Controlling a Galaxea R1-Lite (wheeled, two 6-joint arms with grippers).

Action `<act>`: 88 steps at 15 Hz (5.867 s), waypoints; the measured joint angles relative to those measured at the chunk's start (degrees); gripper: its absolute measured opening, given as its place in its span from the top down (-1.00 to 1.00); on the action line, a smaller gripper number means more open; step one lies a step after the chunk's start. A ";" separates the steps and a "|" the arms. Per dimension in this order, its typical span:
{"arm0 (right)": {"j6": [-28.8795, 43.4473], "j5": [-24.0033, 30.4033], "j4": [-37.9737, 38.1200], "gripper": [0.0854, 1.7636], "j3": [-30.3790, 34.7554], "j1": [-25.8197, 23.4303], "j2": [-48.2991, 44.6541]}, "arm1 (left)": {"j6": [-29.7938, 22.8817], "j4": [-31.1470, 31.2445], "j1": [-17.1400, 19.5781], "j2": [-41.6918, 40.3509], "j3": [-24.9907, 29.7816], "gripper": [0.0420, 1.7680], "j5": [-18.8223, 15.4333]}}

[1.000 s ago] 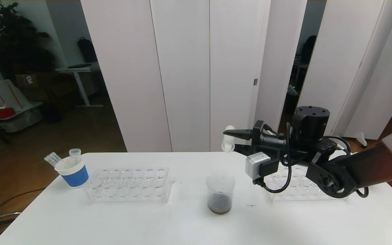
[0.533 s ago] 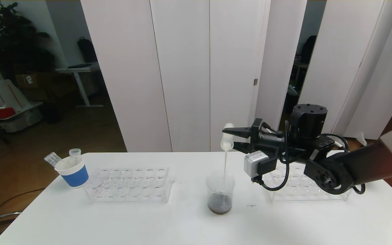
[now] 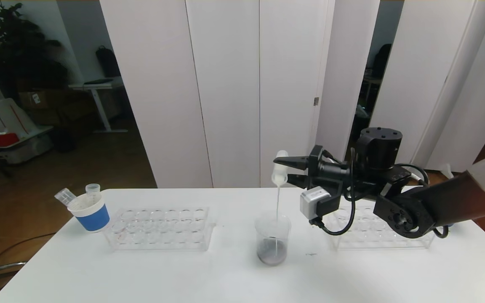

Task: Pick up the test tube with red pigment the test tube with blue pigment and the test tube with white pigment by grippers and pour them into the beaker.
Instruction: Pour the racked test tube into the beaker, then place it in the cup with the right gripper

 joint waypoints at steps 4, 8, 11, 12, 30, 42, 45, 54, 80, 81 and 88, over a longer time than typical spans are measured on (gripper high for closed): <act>-1.96 -0.02 -0.05 0.42 -0.72 -0.06 0.04 | 0.00 0.00 0.00 0.00 0.00 -0.98 0.02; -3.10 -0.02 0.15 0.42 -1.57 0.05 0.09 | 0.00 -0.02 0.00 0.00 0.00 -0.98 0.02; -3.75 -0.02 0.13 0.42 -1.72 0.02 0.11 | 0.02 0.00 0.00 0.00 0.00 -0.98 0.00; -3.84 -0.07 0.11 0.42 -1.85 -0.01 0.12 | 0.00 0.00 0.00 0.00 0.00 -0.98 0.02; -9.26 -0.84 -0.11 0.42 -4.45 0.63 0.80 | 0.00 0.00 0.00 0.00 0.00 -0.98 0.02; -11.11 -0.82 -0.28 0.42 -5.13 1.26 0.78 | 0.00 0.00 0.00 0.00 0.00 -0.98 0.02; -10.51 -1.06 -0.07 0.42 -5.00 1.51 0.50 | 0.00 0.00 0.00 0.00 0.00 -0.98 0.02; 0.82 -7.46 0.02 0.42 0.13 1.01 -7.00 | 0.00 0.00 0.00 0.00 0.00 -0.98 0.02; 94.53 -42.26 1.57 0.42 18.14 -2.18 -22.08 | 0.00 -0.02 0.00 0.00 0.00 -0.98 0.02; 94.42 -42.35 1.55 0.42 18.98 -3.43 -22.24 | -0.02 0.00 0.00 0.00 0.00 -0.98 0.02; 91.70 -40.80 1.08 0.42 19.82 -15.53 -24.75 | -0.02 0.00 0.00 0.00 0.00 -0.98 0.02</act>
